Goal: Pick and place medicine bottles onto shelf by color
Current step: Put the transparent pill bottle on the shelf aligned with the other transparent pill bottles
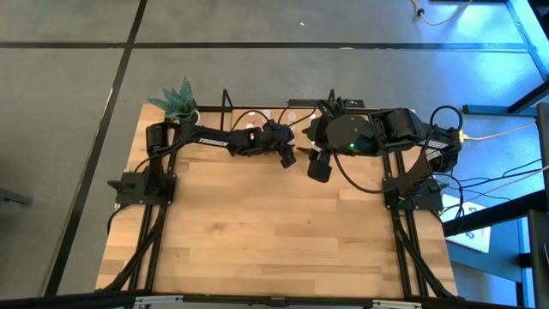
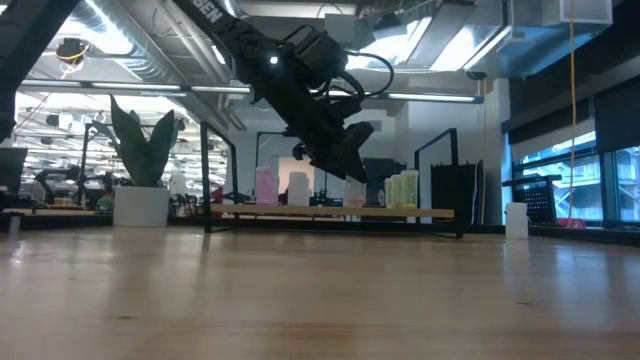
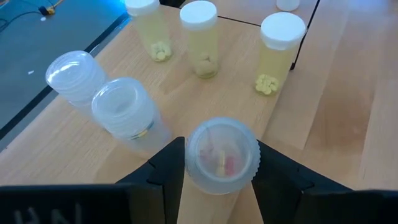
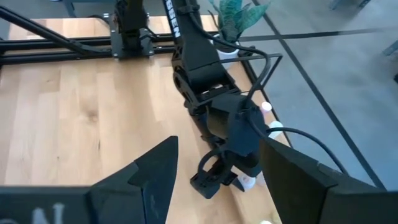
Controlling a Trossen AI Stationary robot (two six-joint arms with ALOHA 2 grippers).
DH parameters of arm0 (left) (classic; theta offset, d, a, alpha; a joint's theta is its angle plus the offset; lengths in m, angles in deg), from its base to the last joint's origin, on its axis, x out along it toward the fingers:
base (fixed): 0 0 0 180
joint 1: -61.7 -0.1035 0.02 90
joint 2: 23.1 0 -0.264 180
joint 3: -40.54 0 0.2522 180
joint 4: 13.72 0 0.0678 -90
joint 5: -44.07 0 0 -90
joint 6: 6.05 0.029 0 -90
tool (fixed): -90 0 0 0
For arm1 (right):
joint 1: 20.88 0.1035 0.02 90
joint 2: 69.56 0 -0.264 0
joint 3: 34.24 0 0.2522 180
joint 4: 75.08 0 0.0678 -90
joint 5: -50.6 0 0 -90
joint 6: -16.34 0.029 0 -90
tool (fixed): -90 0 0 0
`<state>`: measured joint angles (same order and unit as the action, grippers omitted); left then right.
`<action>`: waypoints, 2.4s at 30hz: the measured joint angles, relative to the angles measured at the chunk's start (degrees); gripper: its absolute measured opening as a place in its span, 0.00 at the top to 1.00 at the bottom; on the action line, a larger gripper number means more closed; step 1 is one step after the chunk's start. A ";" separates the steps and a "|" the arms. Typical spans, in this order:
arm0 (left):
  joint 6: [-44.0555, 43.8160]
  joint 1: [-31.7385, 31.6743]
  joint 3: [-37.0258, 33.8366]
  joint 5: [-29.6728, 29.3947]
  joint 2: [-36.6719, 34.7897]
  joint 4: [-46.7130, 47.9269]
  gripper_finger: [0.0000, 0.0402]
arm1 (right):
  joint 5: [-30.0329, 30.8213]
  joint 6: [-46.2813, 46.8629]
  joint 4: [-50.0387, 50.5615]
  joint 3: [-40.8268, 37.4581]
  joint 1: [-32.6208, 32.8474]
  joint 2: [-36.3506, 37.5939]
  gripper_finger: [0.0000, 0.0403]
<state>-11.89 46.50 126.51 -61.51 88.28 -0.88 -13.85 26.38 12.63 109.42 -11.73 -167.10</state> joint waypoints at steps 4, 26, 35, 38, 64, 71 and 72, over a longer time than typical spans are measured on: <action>0.00 0.00 0.00 -0.01 0.00 -0.01 0.63 | -0.26 0.00 0.00 0.00 0.02 0.00 0.44; -0.04 -0.30 0.00 -0.46 -0.02 -0.70 0.63 | -0.25 0.00 0.00 0.00 0.01 0.00 0.44; -0.04 -0.31 0.00 -0.86 -0.04 -2.24 0.63 | -0.25 -0.01 0.00 0.00 0.02 0.00 0.44; -0.04 -0.32 0.00 -0.86 -0.04 -2.21 0.63 | -0.25 -0.02 0.00 0.00 0.02 0.00 0.44; 4.02 -0.31 0.00 -1.82 -0.09 -3.07 0.47 | -0.28 -0.02 0.01 -0.02 0.02 0.00 0.44; 4.04 -0.11 0.00 -1.80 -0.65 -3.15 0.47 | -0.28 -0.02 0.02 -0.02 0.02 0.00 0.44; 4.38 -0.11 0.00 -1.80 -1.09 -3.15 0.47 | -0.28 -0.02 0.02 -0.02 0.02 0.00 0.44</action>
<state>-7.52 46.39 126.51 -63.31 87.19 -4.03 -14.12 26.36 12.65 109.40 -11.71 -167.10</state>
